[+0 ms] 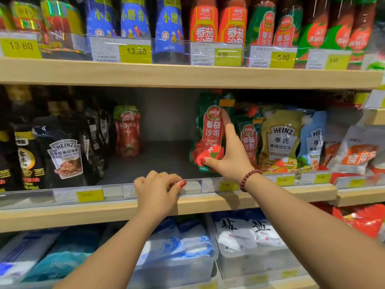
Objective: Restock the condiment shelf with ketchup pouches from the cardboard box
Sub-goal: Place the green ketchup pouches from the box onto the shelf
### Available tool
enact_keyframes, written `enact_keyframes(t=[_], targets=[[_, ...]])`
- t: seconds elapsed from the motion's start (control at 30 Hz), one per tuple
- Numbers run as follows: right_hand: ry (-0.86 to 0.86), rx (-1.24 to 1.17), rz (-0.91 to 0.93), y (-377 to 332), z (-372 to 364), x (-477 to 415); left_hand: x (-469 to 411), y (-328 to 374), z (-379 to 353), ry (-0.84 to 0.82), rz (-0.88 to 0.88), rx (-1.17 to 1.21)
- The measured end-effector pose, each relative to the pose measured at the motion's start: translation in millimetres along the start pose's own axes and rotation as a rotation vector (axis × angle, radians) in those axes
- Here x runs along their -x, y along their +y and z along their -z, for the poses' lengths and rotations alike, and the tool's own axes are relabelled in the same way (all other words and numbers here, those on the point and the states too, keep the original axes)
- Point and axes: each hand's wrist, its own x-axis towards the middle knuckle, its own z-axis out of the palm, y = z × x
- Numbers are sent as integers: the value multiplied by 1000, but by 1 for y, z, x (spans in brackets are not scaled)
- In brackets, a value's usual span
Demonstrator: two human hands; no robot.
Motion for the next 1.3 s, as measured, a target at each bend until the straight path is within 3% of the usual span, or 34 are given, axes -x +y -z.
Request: enact_keyframes(t=[0.4,0.53,0.7,0.87,1.3], targets=[[-238,88,-208,22,-6,0,3,-4,-9,73,-25,-26],[-199,205,-230,12,-3,2,4,-3,-8,77,-23,-26],[30,479,-276,-16,-17,4,8,-1,-10,120,-40,-35],[11,517,-376,-25,-41,-4,9,-1,-10,128,-35,-44],[-16,549,-381,12,-61,-55,12,-2,-12,164,-69,-30]])
